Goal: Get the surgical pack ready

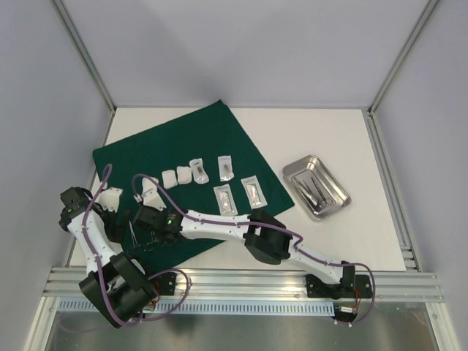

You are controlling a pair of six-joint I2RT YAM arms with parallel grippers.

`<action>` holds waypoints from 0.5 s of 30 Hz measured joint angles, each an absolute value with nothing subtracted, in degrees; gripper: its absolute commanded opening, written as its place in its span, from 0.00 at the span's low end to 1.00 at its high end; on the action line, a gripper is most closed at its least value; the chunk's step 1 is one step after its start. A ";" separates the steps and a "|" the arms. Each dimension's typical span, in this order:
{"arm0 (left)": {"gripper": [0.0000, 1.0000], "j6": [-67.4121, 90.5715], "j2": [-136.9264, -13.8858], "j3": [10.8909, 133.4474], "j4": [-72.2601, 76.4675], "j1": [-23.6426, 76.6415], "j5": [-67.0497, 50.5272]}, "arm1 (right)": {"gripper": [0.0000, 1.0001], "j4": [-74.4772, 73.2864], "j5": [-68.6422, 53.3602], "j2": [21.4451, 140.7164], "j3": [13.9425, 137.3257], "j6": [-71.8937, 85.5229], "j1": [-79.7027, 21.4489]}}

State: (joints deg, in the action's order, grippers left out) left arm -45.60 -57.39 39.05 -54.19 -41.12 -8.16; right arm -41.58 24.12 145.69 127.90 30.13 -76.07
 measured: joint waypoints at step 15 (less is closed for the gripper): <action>0.99 -46.48 -55.16 40.25 -57.23 -41.12 -10.00 | 0.01 -32.58 20.95 138.10 113.86 25.63 -75.83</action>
